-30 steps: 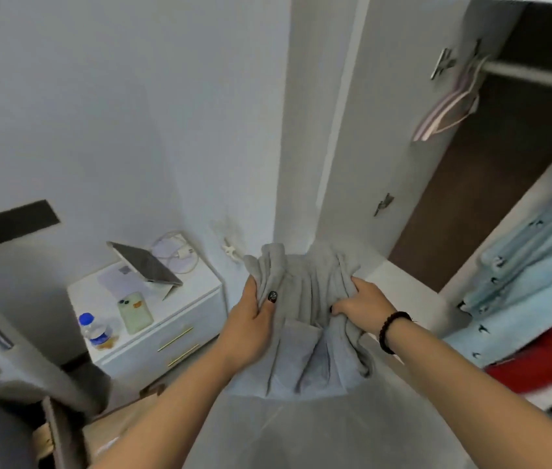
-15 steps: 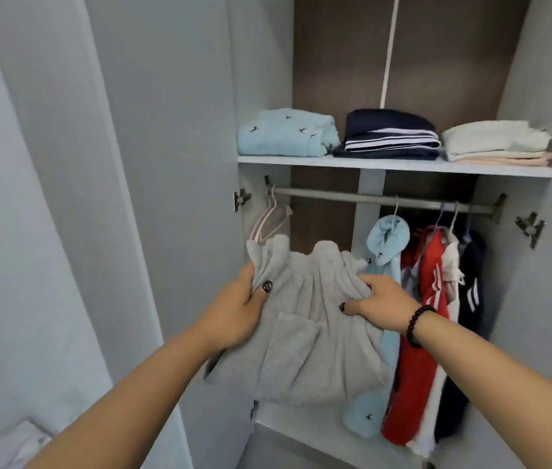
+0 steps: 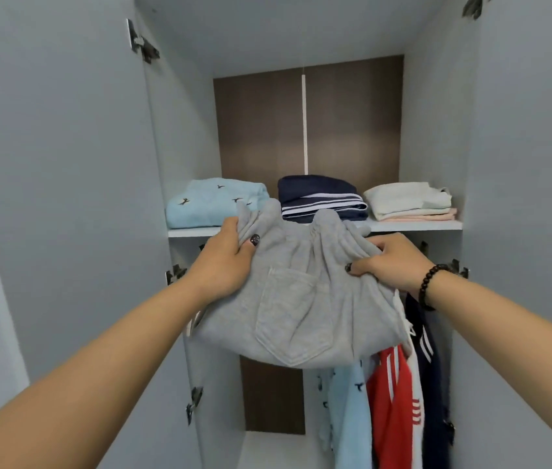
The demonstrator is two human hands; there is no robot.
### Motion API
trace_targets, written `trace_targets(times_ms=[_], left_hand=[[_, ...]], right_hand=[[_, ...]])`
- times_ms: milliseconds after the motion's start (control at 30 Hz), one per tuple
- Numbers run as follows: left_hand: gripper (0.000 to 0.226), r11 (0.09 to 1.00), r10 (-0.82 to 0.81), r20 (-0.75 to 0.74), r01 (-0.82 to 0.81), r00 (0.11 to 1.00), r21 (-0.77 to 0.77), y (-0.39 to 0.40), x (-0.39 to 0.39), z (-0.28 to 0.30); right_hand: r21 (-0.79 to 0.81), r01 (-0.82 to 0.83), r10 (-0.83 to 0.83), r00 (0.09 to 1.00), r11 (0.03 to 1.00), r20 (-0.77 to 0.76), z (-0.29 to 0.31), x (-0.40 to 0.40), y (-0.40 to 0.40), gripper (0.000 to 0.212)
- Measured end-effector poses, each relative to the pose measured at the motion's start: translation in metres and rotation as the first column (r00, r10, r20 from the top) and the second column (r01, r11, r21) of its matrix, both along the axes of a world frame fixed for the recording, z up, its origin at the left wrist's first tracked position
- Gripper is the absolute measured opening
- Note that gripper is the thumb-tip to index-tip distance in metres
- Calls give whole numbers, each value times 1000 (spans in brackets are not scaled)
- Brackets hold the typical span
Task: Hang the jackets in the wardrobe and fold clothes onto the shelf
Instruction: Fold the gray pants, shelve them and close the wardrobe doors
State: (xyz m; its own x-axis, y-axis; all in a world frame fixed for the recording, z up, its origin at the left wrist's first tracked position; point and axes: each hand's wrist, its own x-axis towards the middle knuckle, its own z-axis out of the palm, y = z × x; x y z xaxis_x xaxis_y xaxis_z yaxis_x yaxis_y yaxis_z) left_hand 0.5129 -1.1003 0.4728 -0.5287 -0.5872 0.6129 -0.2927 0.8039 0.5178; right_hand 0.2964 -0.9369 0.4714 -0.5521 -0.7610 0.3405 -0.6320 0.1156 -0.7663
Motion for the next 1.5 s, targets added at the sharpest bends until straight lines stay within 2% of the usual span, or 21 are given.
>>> trace_targets(times_ms=[100,267,400,500,633,700,800,900,1033,1133,1233,1333,1400,1433,1500], left_hand=[[11,999,-29,-3,29,1000,-33,-28,-10,21],[14,986,-3,99,19,995,-166,-68,-23,38],[13,986,-37,95,51,995,-158,-94,-36,33],[14,986,-59,115,76,992,-149,-112,-54,29],[19,980,-67,123,89,990,-180,-141,-84,49],[17,973,-62,91,80,994,-217,-160,-103,68],[26,964,-12,52,25,999,-265,-187,-131,98],[29,944,40,49,-22,998,-329,-210,-163,124],[21,900,99,38,-73,994,-430,-243,-208,157],[21,882,163,78,-109,984,-459,-264,-244,174],[25,884,244,155,-154,957,-442,-285,-275,189],[41,919,270,218,-184,938,-347,-307,-295,184],[45,928,313,352,-205,882,-312,-321,-307,164],[44,930,334,459,-207,823,-304,-324,-312,152],[41,949,312,604,-211,733,-234,-326,-322,137]], right_hand=[[-51,33,-35,999,998,-41,18,-4,-18,18],[-103,101,-108,992,990,-62,24,-12,-42,11],[-125,150,-151,989,981,0,7,-25,-55,14],[-96,162,-164,986,982,-22,8,-39,-71,15],[-99,191,-198,979,977,-57,32,-68,-96,11],[-127,209,-221,971,970,-92,48,-88,-110,18],[-194,201,-230,963,960,-142,77,-121,-130,28],[-237,202,-250,950,950,-190,106,-156,-150,23],[-251,240,-300,924,938,-236,139,-209,-181,14],[-200,254,-306,903,946,-303,160,-243,-209,2],[-173,277,-322,880,945,-350,175,-274,-239,7],[-96,274,-290,878,957,-381,171,-302,-262,15],[45,266,-227,890,963,-395,157,-316,-274,20],[177,273,-180,893,946,-412,150,-321,-279,17],[467,263,-85,926,844,-369,141,-328,-285,22]])
